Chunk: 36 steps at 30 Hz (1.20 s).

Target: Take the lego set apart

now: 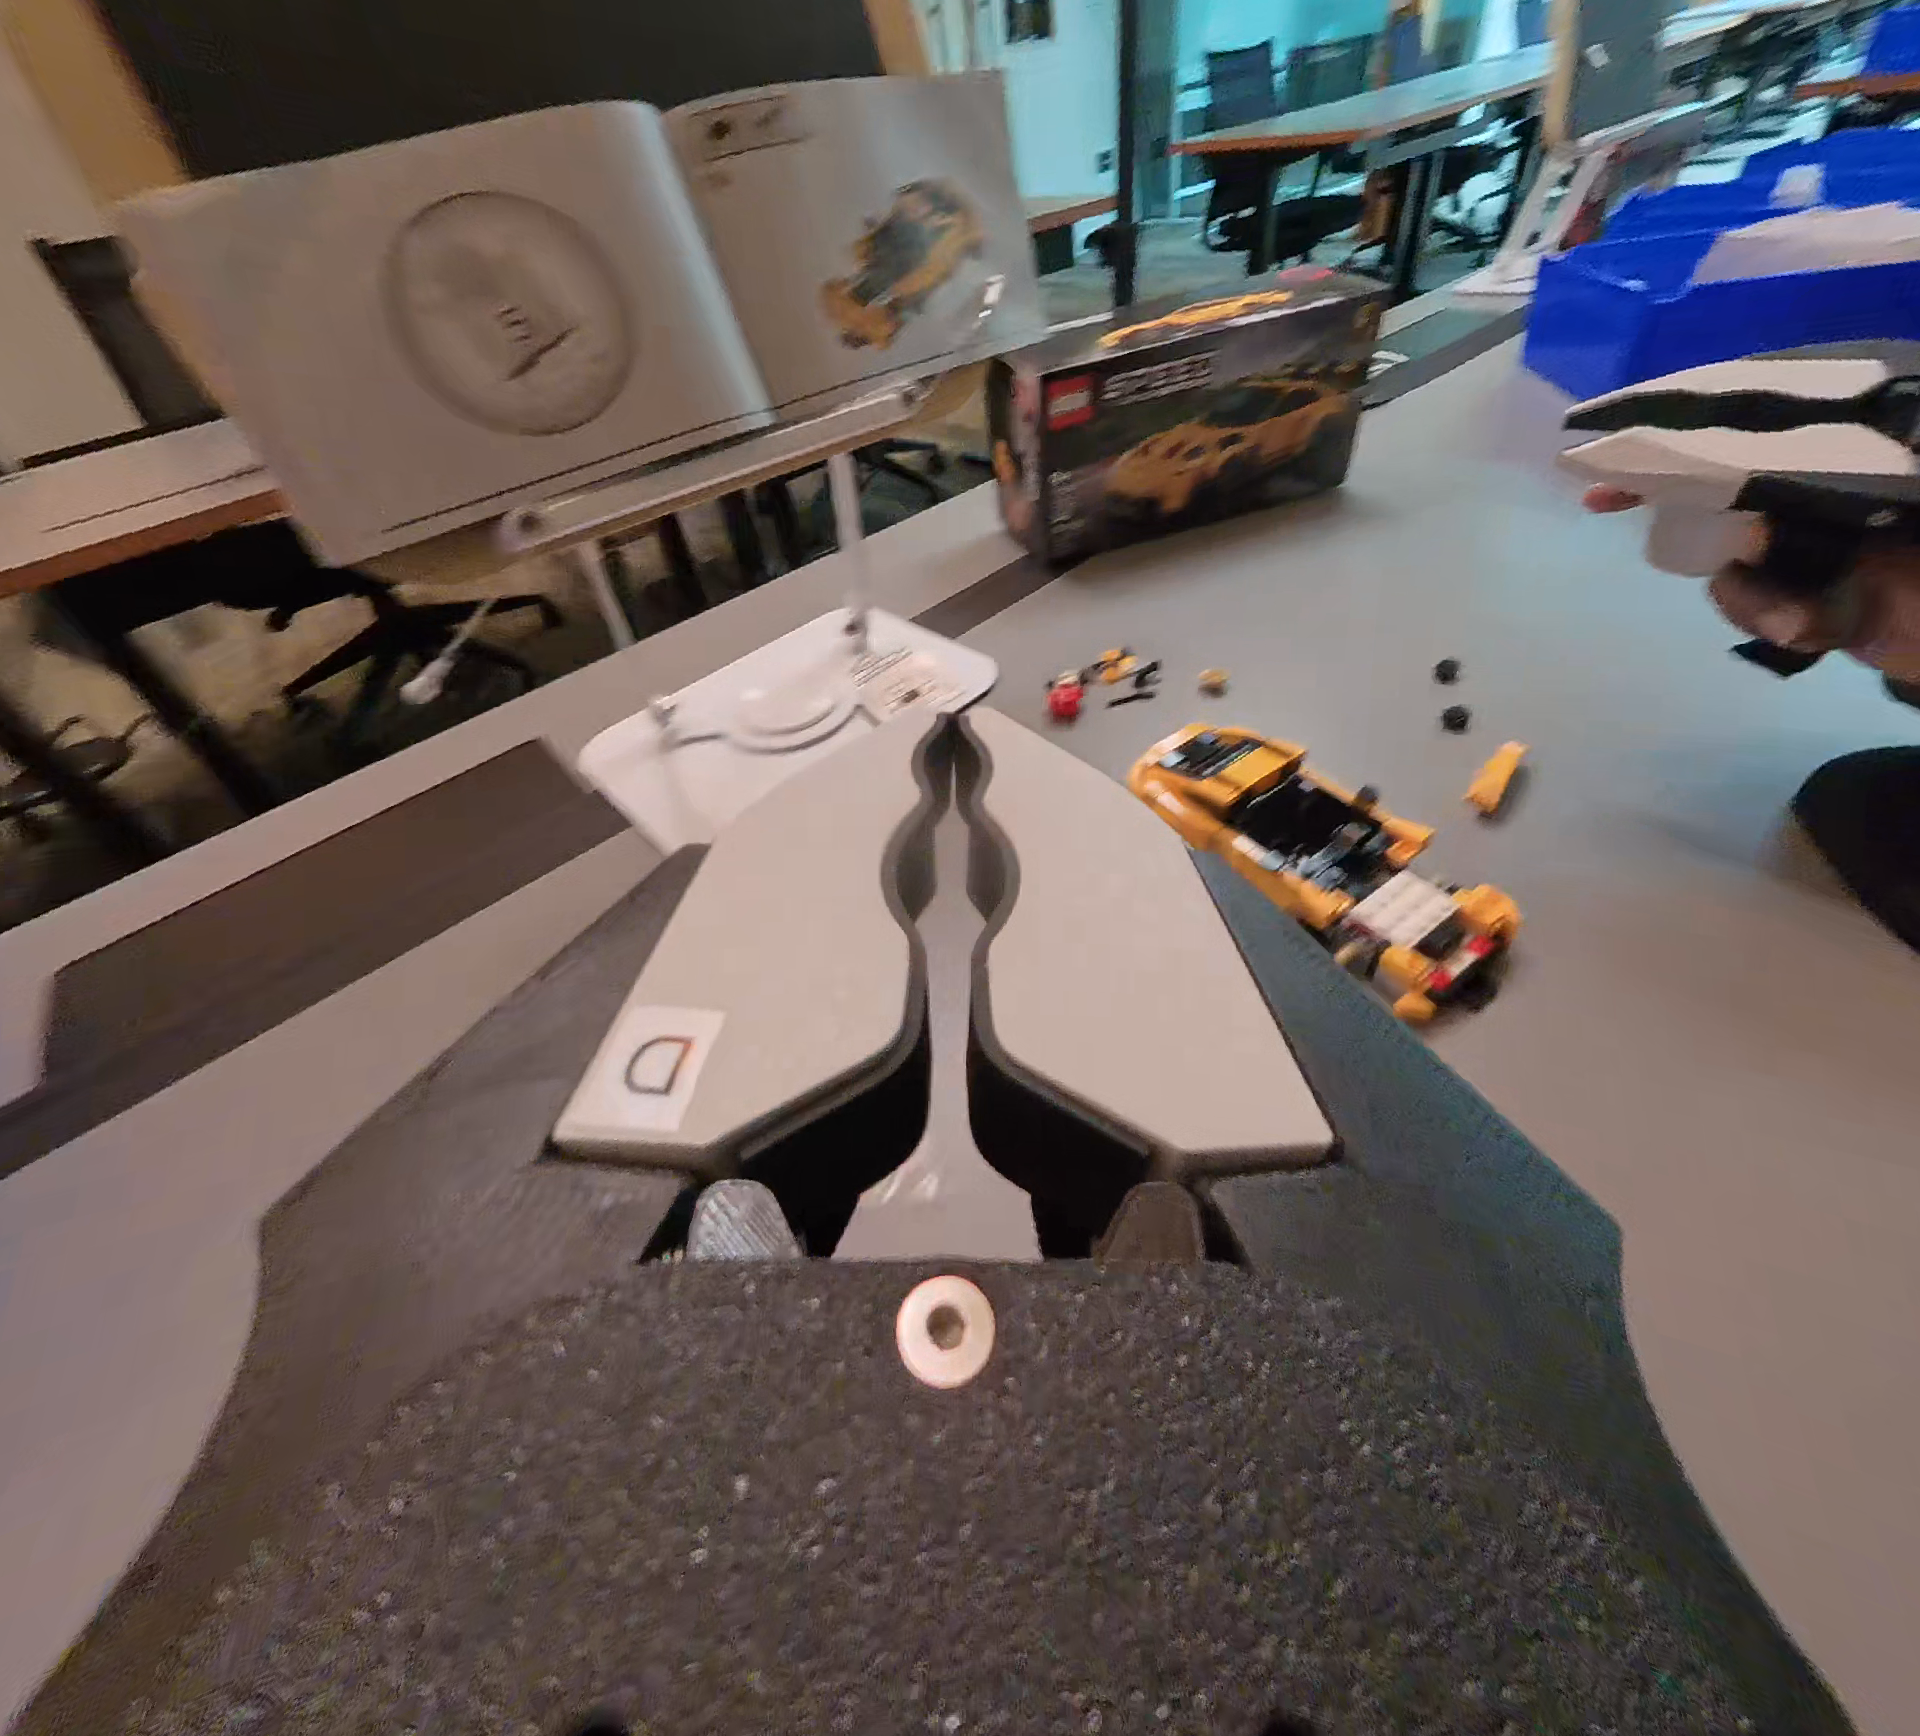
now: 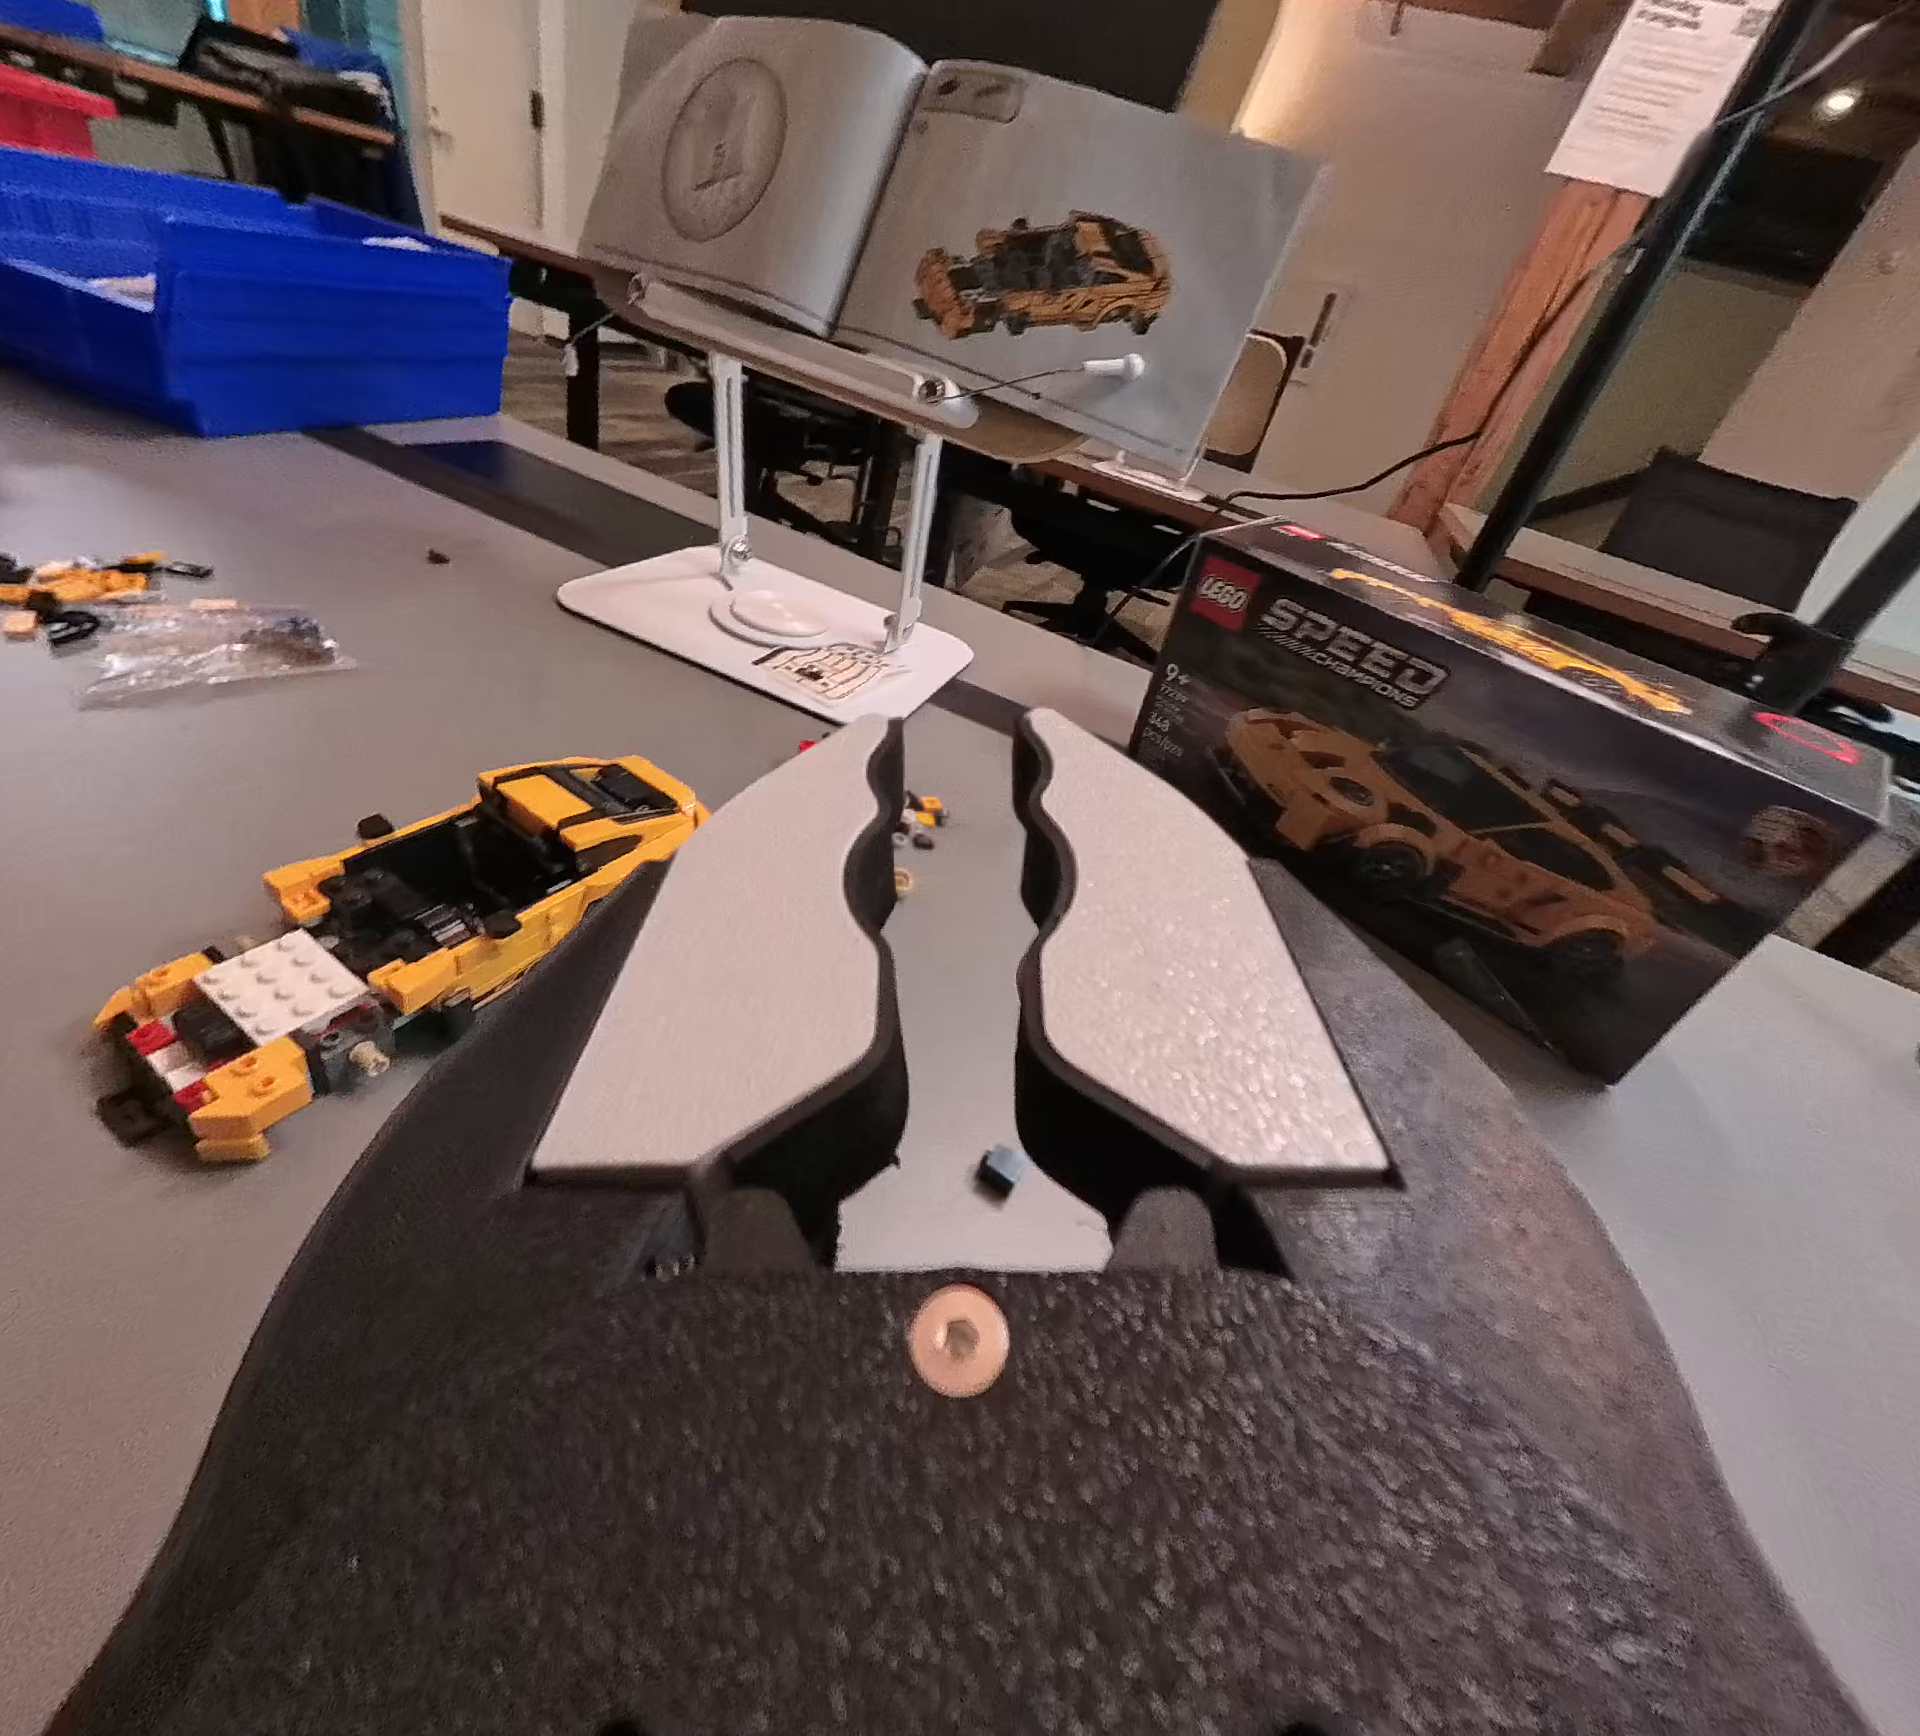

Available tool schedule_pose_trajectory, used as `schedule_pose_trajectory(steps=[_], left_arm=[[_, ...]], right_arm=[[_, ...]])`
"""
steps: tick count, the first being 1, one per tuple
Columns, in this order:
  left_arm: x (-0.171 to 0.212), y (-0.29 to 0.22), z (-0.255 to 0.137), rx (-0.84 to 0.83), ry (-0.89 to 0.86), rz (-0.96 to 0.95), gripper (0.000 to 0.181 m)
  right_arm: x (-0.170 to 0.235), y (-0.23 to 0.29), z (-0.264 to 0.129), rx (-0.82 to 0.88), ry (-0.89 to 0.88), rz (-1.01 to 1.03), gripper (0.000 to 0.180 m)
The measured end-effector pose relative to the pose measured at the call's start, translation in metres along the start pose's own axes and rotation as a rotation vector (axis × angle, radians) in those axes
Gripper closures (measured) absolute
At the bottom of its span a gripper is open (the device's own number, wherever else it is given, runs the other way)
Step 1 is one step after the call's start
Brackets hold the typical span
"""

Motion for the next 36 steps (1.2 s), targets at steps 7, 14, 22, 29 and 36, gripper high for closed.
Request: schedule_pose_trajectory(steps=[7, 14, 22, 29, 36], left_arm=[[0.055, -0.047, 0.052, 0.093, 0.011, -0.043, 0.181], [0.093, -0.070, 0.062, 0.247, 0.159, -0.113, 0.175], [0.094, -0.063, 0.064, 0.203, 0.148, -0.138, 0.164], [0.084, -0.053, 0.058, 0.128, 0.086, -0.119, 0.168], [0.075, -0.051, 0.053, 0.101, 0.034, -0.143, 0.174]], right_arm=[[0.006, -0.006, 0.000, -0.019, 0.023, 0.028, 0.158], [0.021, -0.006, 0.004, -0.080, 0.110, 0.017, 0.154], [0.022, -0.017, 0.002, -0.044, 0.110, 0.027, 0.147], [0.023, -0.013, 0.003, -0.046, 0.101, 0.020, 0.146], [0.015, -0.010, 0.002, -0.024, 0.075, -0.004, 0.148]])
Point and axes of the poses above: each gripper's, where its closed fingertips meet, z out along the fingers, x out of its underside, y = z × x across the jaws, the point moved 6 cm from there along -z, back along the fingers, and after that the axes turned 7 degrees about -y, right-handed, at the moved point
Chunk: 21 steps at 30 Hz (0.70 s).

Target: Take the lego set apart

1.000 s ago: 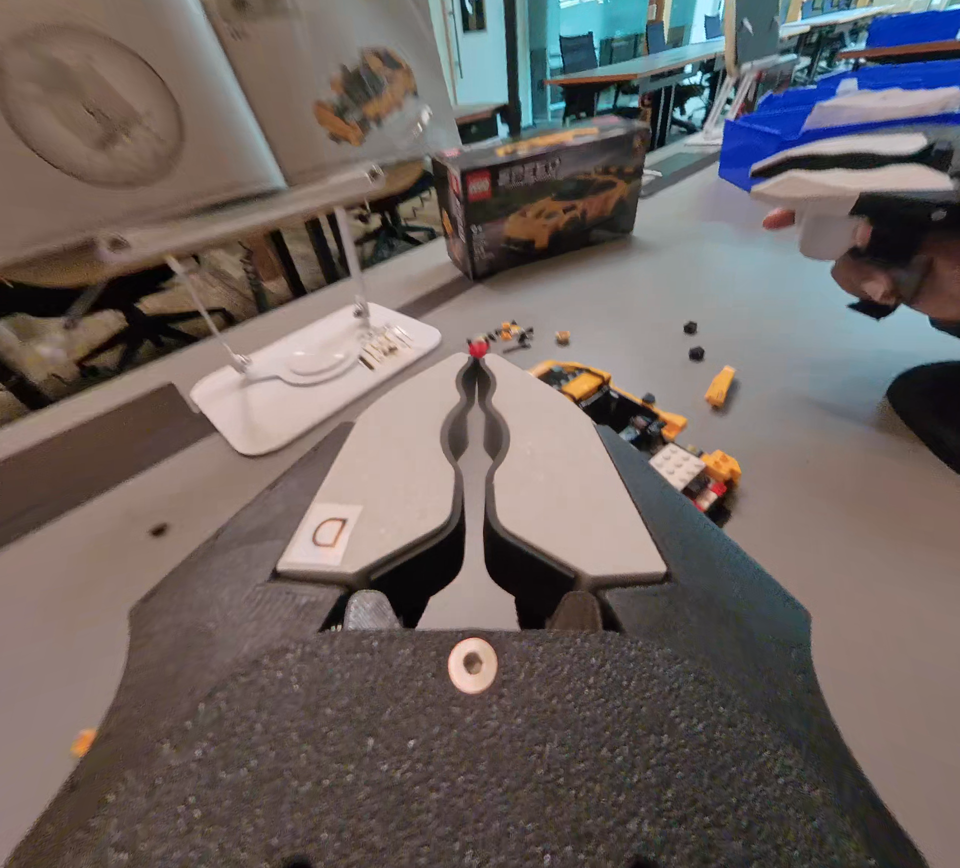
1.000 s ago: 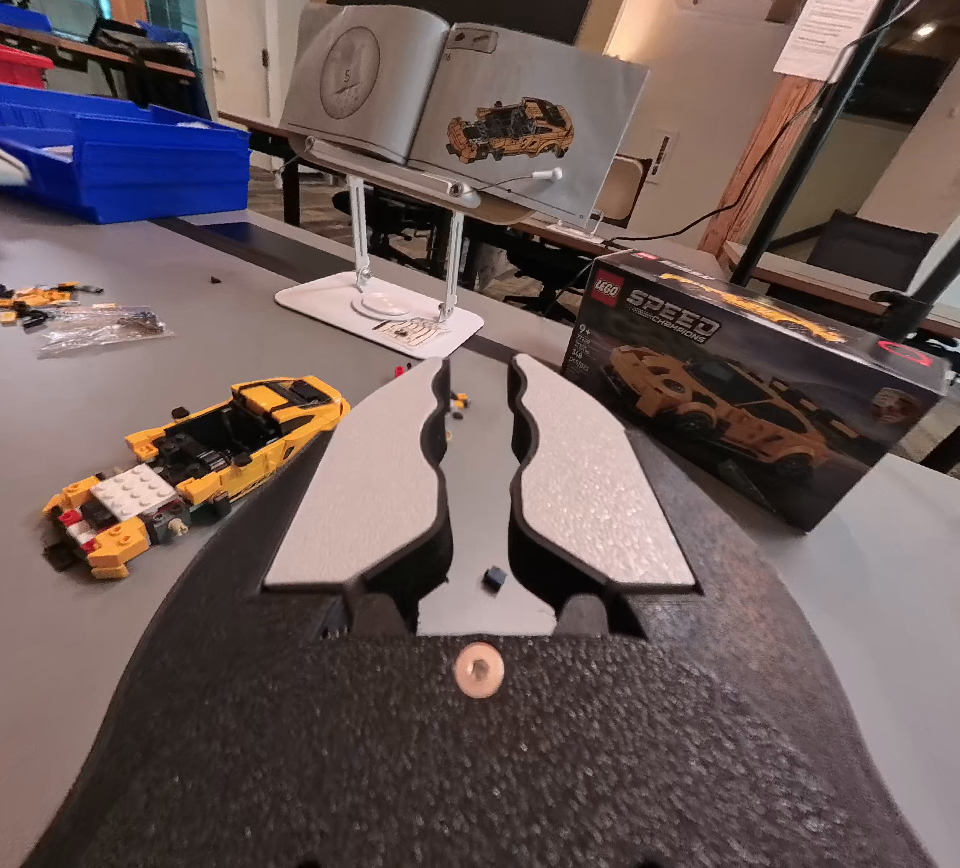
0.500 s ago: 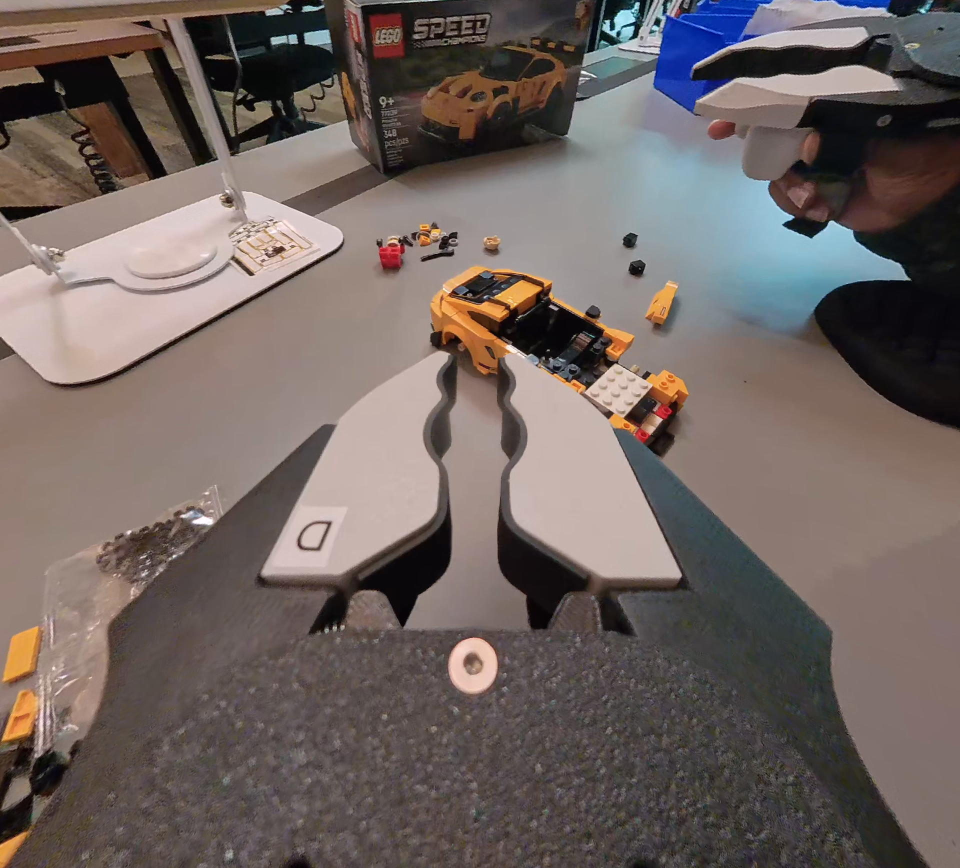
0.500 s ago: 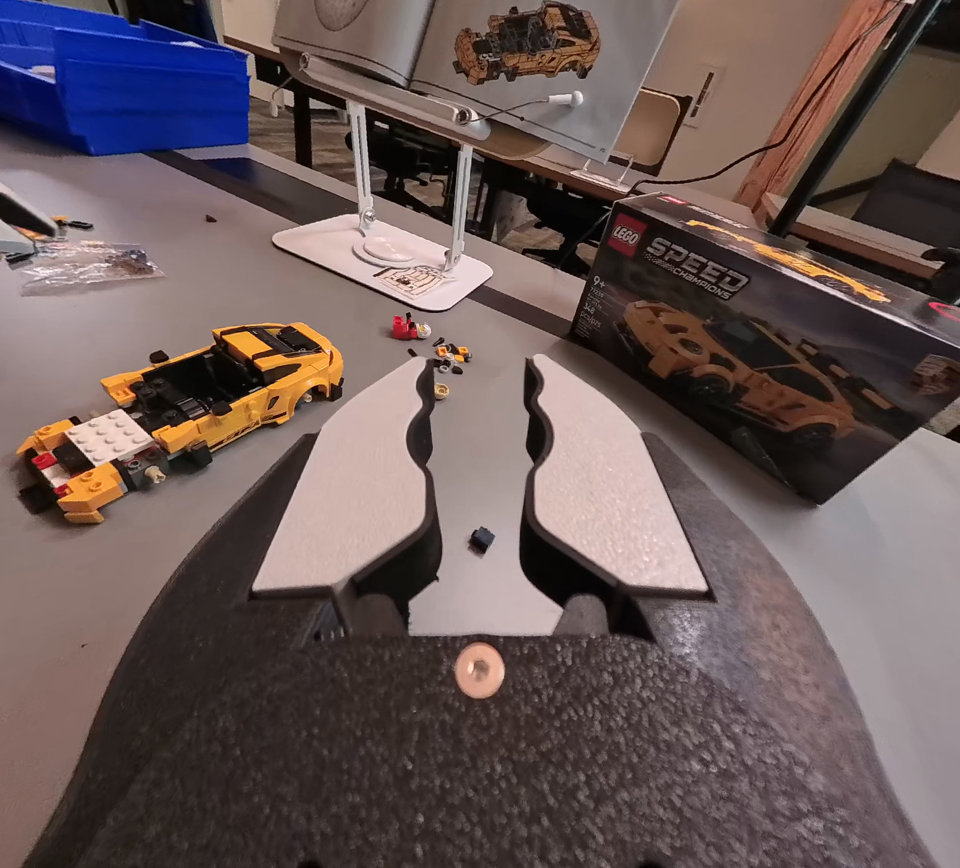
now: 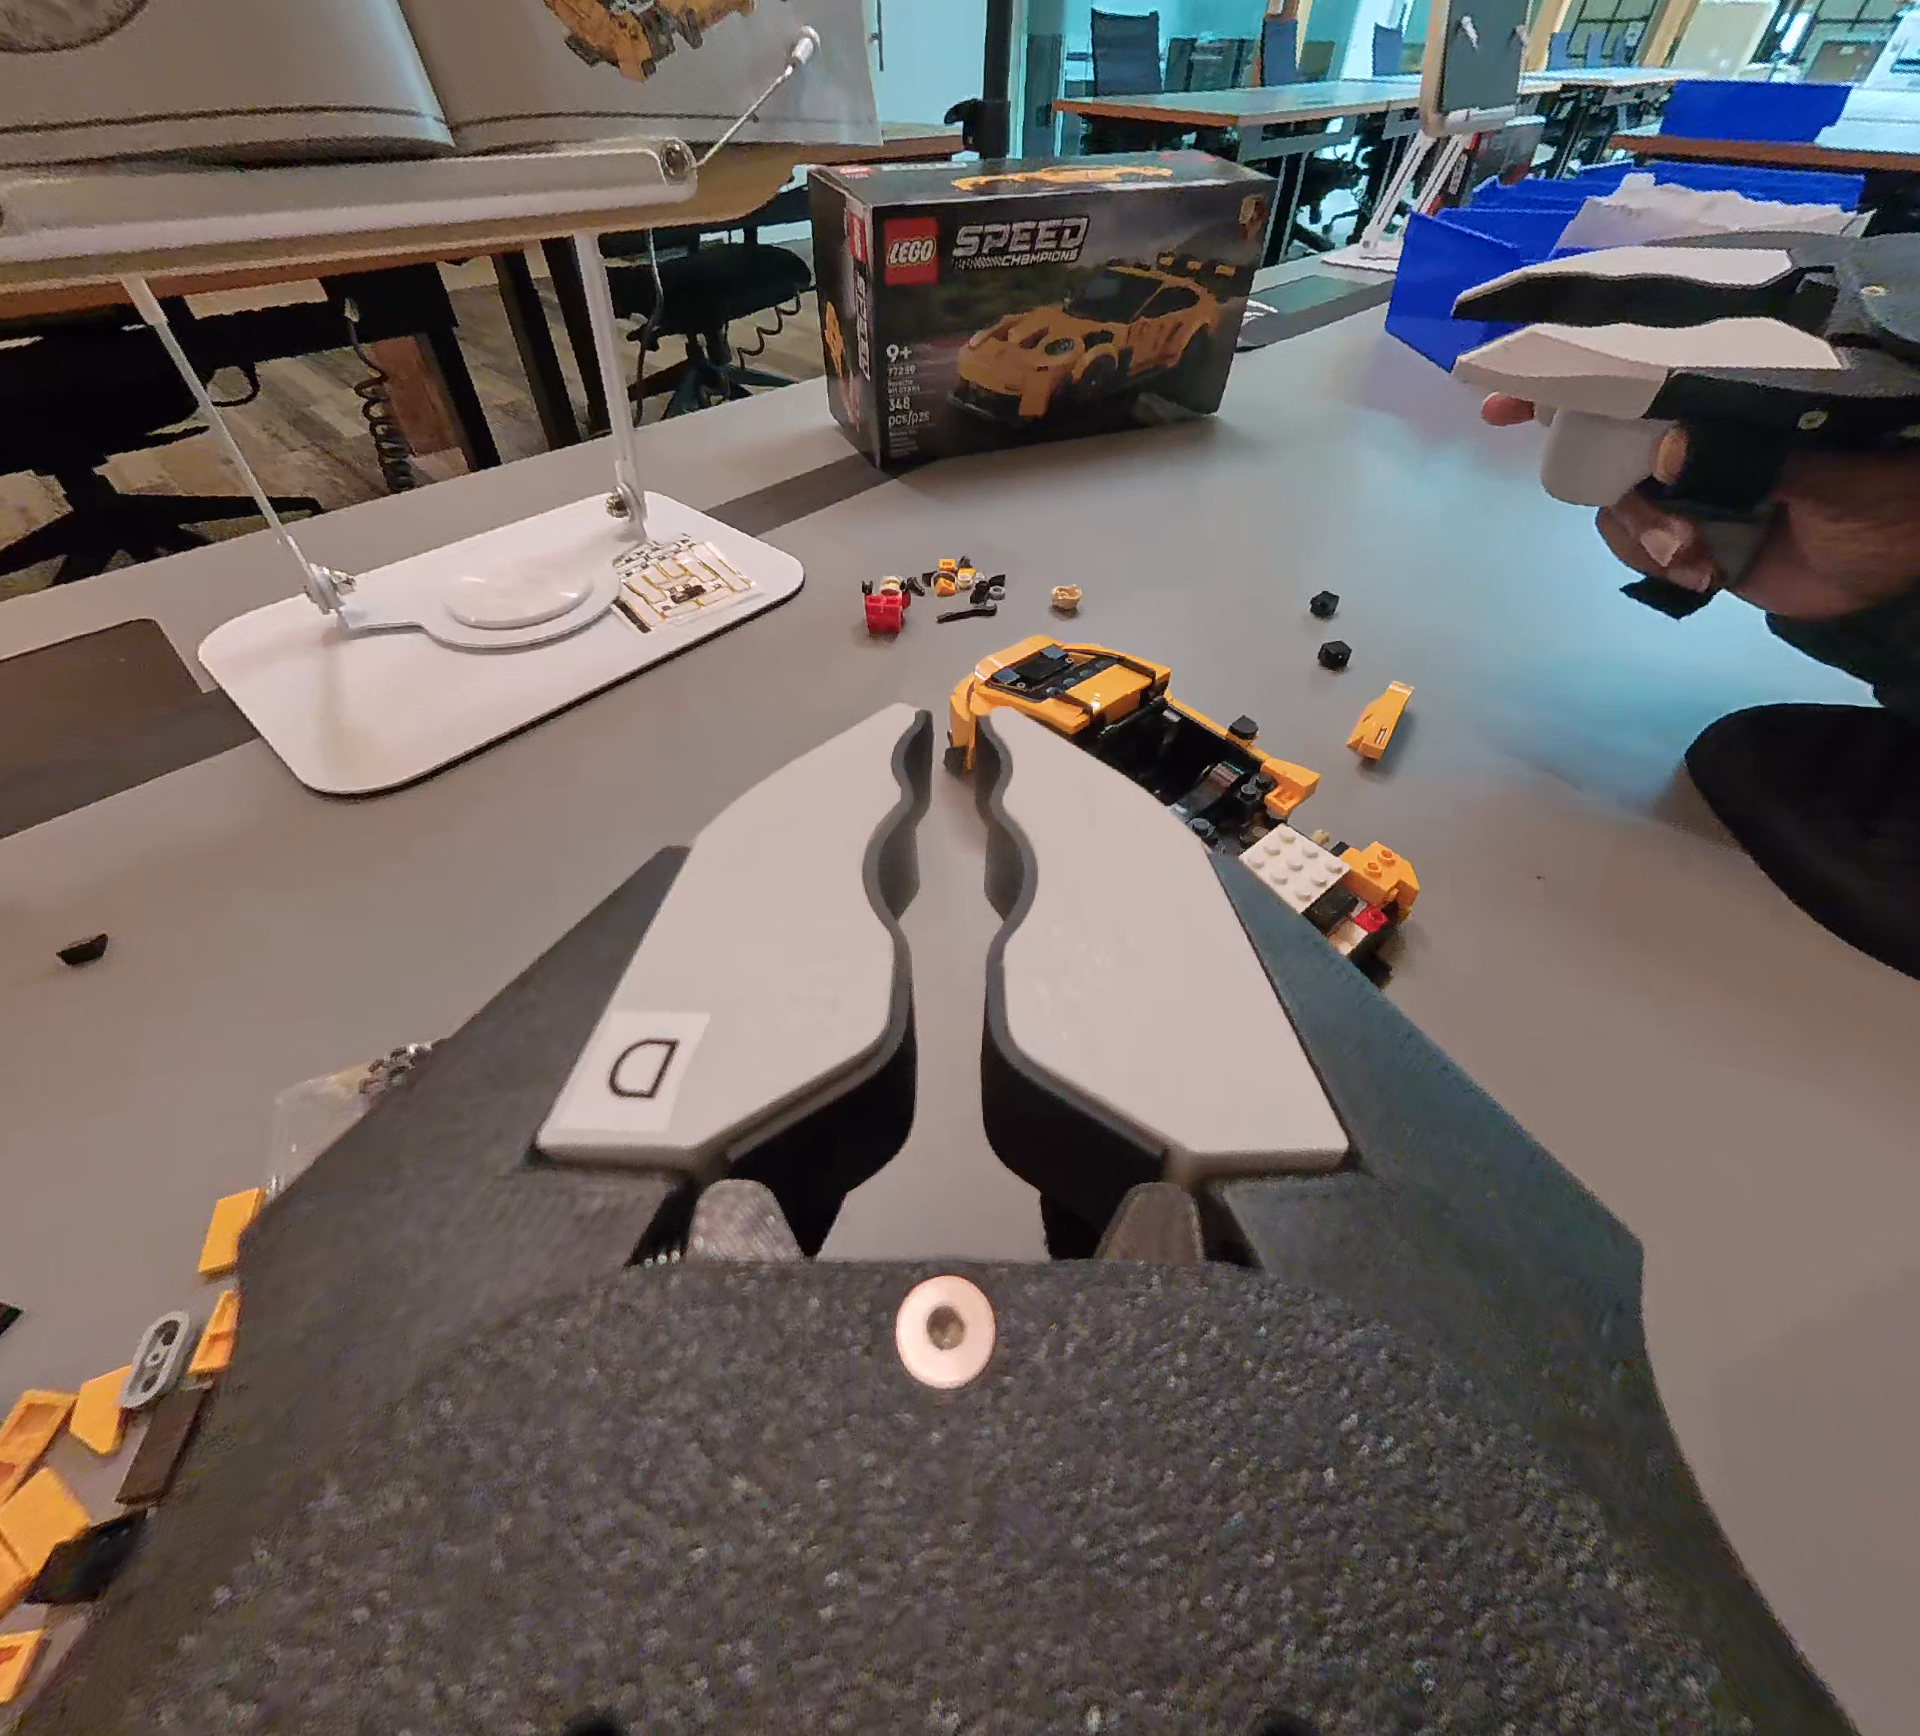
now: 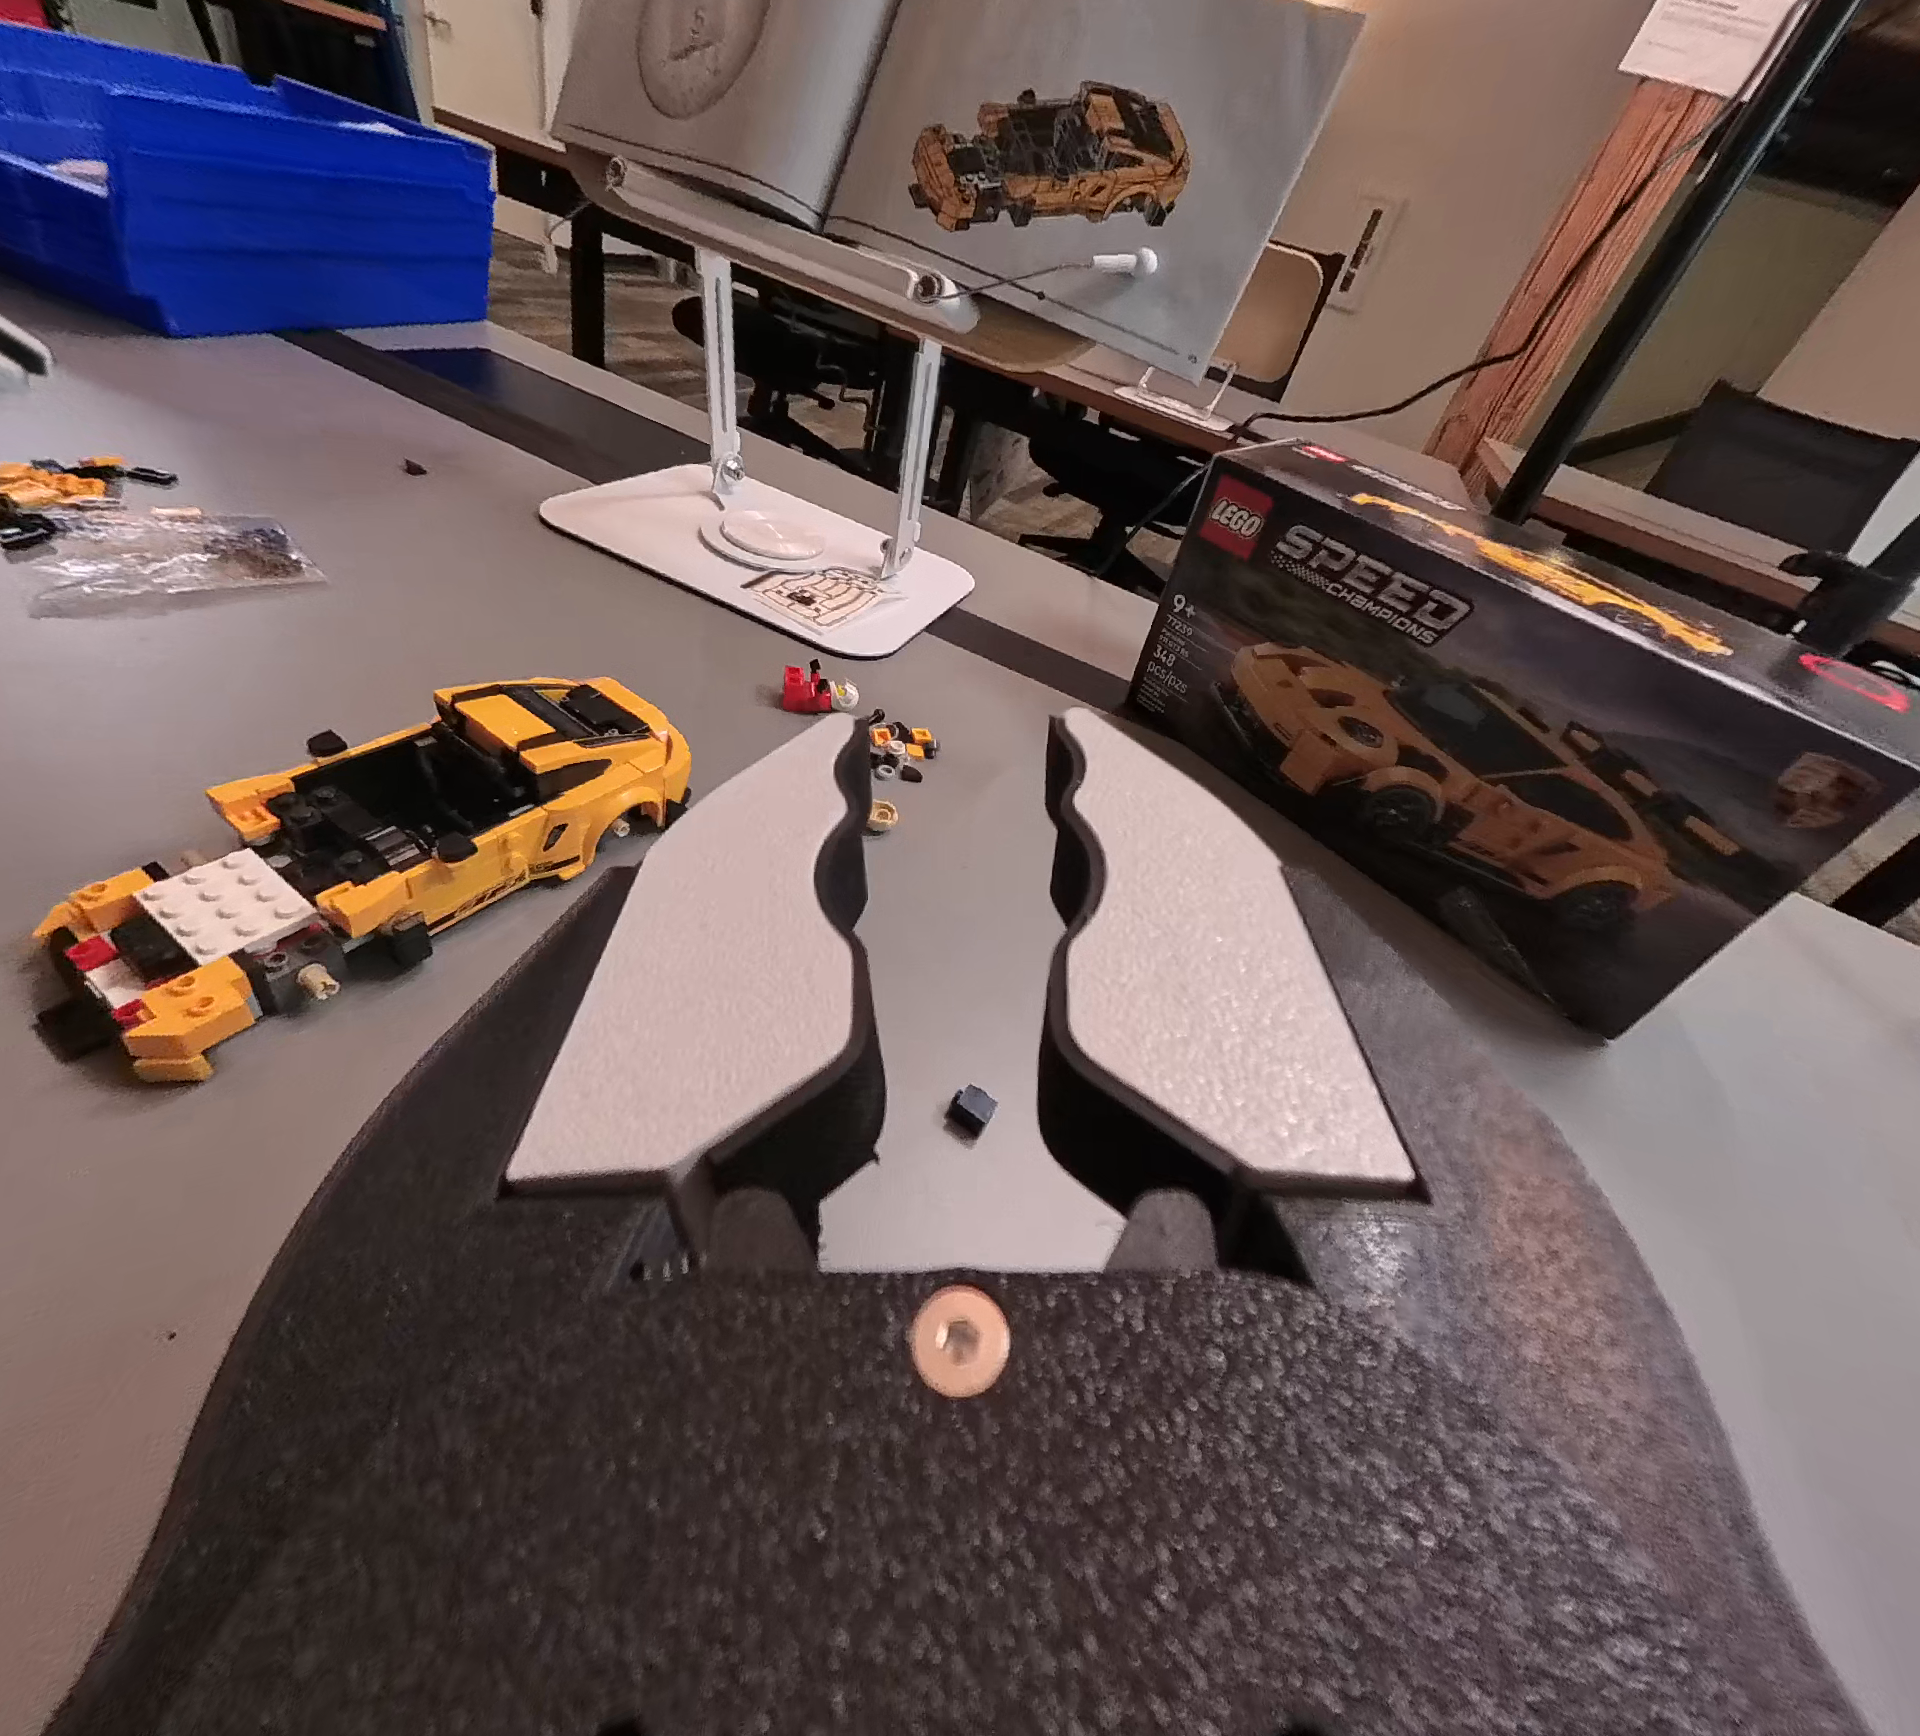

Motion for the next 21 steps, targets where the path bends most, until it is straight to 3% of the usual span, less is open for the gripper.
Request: schedule_pose_trajectory(steps=[11, 16, 21], left_arm=[[-0.016, 0.006, -0.010, -0.087, -0.070, 0.029, 0.181], [-0.020, 0.013, -0.013, -0.136, -0.088, 0.036, 0.181], [-0.043, 0.037, -0.003, -0.296, -0.065, 0.148, 0.181]], right_arm=[[-0.005, 0.018, 0.004, -0.013, -0.015, -0.038, 0.150], [-0.014, 0.030, 0.009, 0.020, -0.048, -0.047, 0.160], [-0.038, 0.034, 0.022, 0.078, -0.116, -0.036, 0.169]])
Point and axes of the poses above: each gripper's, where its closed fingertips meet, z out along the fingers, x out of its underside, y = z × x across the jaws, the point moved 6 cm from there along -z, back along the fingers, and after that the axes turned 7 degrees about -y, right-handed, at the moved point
